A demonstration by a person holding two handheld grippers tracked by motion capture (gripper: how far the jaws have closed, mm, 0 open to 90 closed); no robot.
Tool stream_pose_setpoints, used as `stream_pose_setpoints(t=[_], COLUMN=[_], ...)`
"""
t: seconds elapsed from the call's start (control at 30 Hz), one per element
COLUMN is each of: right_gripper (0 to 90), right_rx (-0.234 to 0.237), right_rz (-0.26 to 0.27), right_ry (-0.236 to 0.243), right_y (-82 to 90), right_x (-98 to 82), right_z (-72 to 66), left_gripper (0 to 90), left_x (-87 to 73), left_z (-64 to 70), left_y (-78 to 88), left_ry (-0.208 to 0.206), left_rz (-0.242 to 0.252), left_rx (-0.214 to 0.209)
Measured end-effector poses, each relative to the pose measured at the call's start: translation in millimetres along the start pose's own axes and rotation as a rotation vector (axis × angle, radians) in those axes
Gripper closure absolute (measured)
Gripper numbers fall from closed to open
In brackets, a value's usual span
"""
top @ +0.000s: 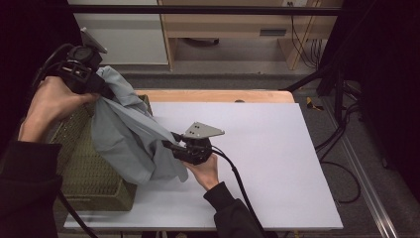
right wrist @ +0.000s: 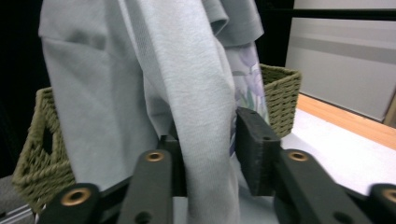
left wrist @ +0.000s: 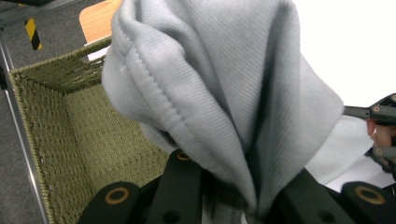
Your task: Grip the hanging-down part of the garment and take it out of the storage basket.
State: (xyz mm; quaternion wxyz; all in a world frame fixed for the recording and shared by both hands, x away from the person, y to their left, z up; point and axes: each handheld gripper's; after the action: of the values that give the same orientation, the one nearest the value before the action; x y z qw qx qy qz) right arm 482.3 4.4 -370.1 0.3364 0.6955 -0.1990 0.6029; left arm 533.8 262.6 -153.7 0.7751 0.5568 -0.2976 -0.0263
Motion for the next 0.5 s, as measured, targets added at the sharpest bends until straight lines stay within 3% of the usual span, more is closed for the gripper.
stream_pose_setpoints(t=[0.07, 0.1, 0.13, 0.23, 0.27, 0.37, 0.43, 0.5], right_gripper=[61.8, 55.8, 40.1, 32.5, 23.6, 14.3, 13.1, 9.5], right_rx=[0.005, 0.01, 0.01, -0.011, -0.02, -0.018, -0.023, -0.053], right_rz=[0.003, 0.006, 0.003, 0.014, 0.043, 0.062, 0.068, 0.08], right_ry=[-0.001, -0.004, -0.015, -0.01, -0.025, -0.053, -0.059, -0.065], right_y=[0.7, 1.5, 4.0, 9.2, 17.4, 29.2, 33.4, 46.2], right_x=[-1.7, -3.2, -5.8, -7.0, -7.1, -5.5, -4.8, -2.6], right_z=[-1.0, -1.4, -1.6, -1.2, 1.3, 6.8, 8.8, 15.2], left_gripper=[81.6, 81.6, 81.6, 81.6, 81.5, 81.6, 81.6, 81.6], left_x=[-0.4, -0.7, -0.8, -1.6, -2.0, -2.2, -2.2, -2.5], left_z=[-0.4, -0.7, -1.0, -1.5, -2.0, -2.7, -2.8, -2.0], left_y=[-0.8, -1.2, -1.5, -2.3, -2.5, -2.9, -3.1, -3.9], left_ry=[0.0, 0.0, 0.002, 0.002, 0.002, 0.006, 0.006, 0.01], left_rz=[-0.001, 0.001, 0.002, 0.003, 0.003, 0.005, 0.005, 0.007], left_rx=[-0.001, -0.003, -0.004, -0.005, -0.006, -0.006, -0.008, -0.011])
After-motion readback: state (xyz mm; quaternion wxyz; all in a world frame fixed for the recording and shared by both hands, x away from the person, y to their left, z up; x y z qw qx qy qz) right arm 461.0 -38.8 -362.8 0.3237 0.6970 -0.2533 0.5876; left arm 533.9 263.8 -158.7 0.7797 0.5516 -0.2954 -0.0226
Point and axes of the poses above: each handheld gripper's, and its own axes: y roughly backward along the jaws, x roughly out of its top, z roughly to its right, and after that the axes turned 14 degrees about -x, right-handed
